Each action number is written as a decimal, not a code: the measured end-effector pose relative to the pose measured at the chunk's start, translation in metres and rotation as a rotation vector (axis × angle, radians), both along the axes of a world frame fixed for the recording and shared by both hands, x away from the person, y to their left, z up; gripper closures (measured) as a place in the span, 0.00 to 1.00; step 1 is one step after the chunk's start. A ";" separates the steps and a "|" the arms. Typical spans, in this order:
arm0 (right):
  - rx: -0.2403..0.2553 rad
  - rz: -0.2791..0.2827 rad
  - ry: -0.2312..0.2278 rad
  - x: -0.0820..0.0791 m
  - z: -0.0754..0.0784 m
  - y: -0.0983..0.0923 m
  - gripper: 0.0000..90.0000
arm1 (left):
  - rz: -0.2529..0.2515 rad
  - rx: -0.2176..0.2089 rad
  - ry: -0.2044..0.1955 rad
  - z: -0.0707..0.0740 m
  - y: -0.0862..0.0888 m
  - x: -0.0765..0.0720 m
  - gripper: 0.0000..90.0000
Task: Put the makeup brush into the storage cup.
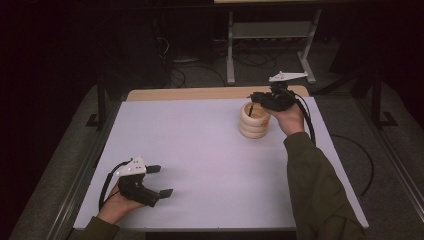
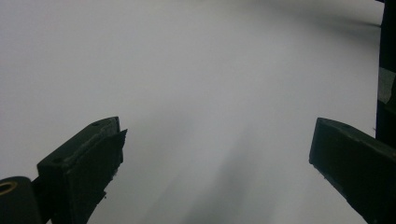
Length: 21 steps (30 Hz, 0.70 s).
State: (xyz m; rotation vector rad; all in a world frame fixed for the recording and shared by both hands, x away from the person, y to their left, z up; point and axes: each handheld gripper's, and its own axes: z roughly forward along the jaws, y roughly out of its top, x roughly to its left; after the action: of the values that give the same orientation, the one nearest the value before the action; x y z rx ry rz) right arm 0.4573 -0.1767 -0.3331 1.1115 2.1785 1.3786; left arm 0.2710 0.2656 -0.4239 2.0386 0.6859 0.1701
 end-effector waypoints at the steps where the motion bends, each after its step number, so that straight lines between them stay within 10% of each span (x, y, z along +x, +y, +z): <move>1: 0.000 0.000 0.000 0.000 0.000 0.000 0.86 | 0.000 0.000 0.000 0.000 0.000 0.000 0.03; 11: 0.032 -0.017 -0.011 -0.001 0.003 -0.001 0.20 | -0.004 0.002 -0.002 0.000 0.000 0.000 0.03; 21: 0.028 0.011 -0.011 -0.007 0.005 0.001 0.13 | 0.004 -0.005 0.002 0.002 -0.002 0.001 0.03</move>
State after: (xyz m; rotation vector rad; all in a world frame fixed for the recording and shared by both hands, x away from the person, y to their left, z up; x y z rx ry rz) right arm 0.4498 -0.1755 -0.3281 1.1001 2.1672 1.4210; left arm 0.2720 0.2639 -0.4223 2.0331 0.6913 0.1686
